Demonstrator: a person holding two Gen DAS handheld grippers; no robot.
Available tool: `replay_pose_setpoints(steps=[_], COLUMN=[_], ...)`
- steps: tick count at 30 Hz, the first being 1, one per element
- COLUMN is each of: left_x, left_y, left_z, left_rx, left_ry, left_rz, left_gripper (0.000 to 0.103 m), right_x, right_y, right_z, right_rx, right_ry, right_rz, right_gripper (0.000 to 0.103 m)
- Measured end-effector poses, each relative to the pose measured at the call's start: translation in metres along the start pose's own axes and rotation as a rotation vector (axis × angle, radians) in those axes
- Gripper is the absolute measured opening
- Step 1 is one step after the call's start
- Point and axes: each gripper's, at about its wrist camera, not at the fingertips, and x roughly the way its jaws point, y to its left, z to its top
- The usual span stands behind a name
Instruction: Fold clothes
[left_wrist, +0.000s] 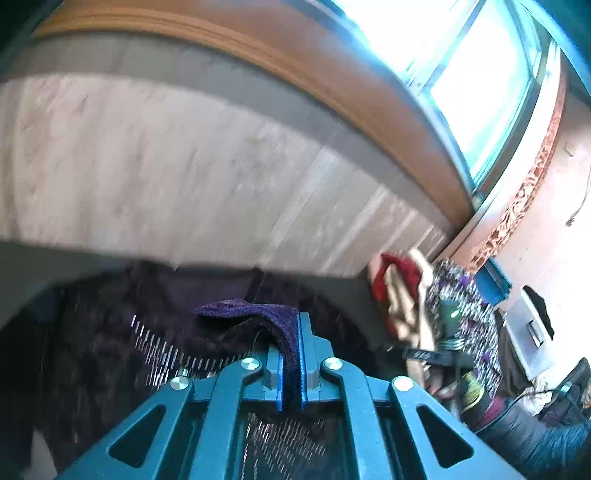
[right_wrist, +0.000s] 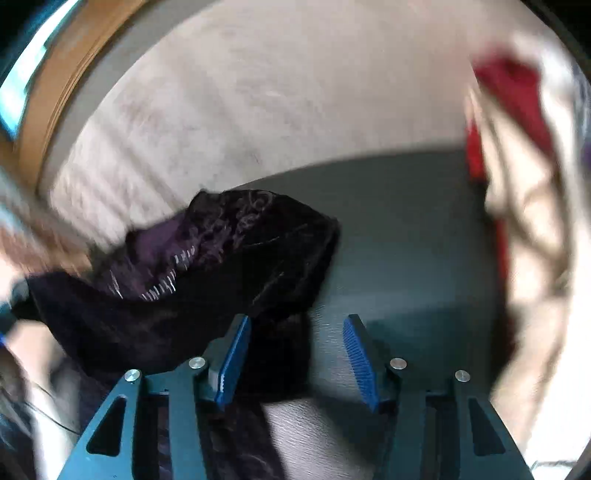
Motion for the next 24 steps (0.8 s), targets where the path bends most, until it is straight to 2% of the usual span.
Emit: replay_pose_setpoints(steps=[3, 5, 6, 8, 9, 11, 12, 14, 15, 16, 17, 20, 22, 24], left_x=[0.001, 0.001, 0.001, -0.008, -0.015, -0.026, -0.025, -0.017, -0.011, -0.007, -0.003, 0.010, 0.018, 0.027], left_y=[-0.014, -0.023, -0.028, -0.037, -0.039, -0.038, -0.032, -0.014, -0.003, 0.006, 0.016, 0.045, 0.064, 0.083], left_z=[0.028, 0.046, 0.055, 0.067, 0.072, 0.077, 0.076, 0.069, 0.063, 0.055, 0.047, 0.023, 0.007, -0.008], left_rx=[0.020, 0.033, 0.040, 0.059, 0.074, 0.085, 0.071, 0.040, 0.022, 0.001, -0.020, -0.083, -0.125, -0.167], left_ry=[-0.047, -0.078, -0.094, -0.135, -0.161, -0.196, -0.185, -0.148, -0.124, -0.104, -0.084, -0.024, 0.017, 0.057], left_rz=[-0.025, -0.042, -0.050, -0.067, -0.067, -0.064, -0.052, -0.004, 0.028, 0.041, 0.053, 0.092, 0.117, 0.142], left_gripper=[0.004, 0.004, 0.004, 0.004, 0.004, 0.004, 0.004, 0.004, 0.004, 0.004, 0.004, 0.004, 0.004, 0.004], right_x=[0.019, 0.037, 0.035, 0.030, 0.028, 0.023, 0.020, 0.013, 0.010, 0.005, -0.003, -0.025, -0.034, -0.036], right_y=[-0.015, -0.012, -0.008, -0.001, 0.003, 0.010, 0.013, 0.014, 0.014, 0.011, 0.009, 0.003, 0.004, 0.010], right_z=[0.021, 0.033, 0.038, 0.050, 0.056, 0.067, 0.073, 0.082, 0.086, 0.086, 0.083, 0.059, 0.035, 0.003], right_rx=[0.099, 0.131, 0.114, 0.080, 0.063, 0.028, 0.012, -0.009, -0.017, -0.010, -0.004, 0.006, 0.006, -0.003], right_ry=[-0.017, 0.009, -0.011, -0.050, -0.070, -0.109, -0.128, -0.156, -0.169, -0.180, -0.213, -0.260, -0.236, -0.154], right_rz=[0.064, 0.100, 0.090, 0.070, 0.060, 0.040, 0.030, 0.004, -0.010, -0.031, -0.047, -0.028, 0.051, 0.190], right_gripper=[0.059, 0.060, 0.056, 0.015, 0.006, 0.006, 0.006, 0.011, 0.027, 0.050, 0.057, 0.059, 0.059, 0.060])
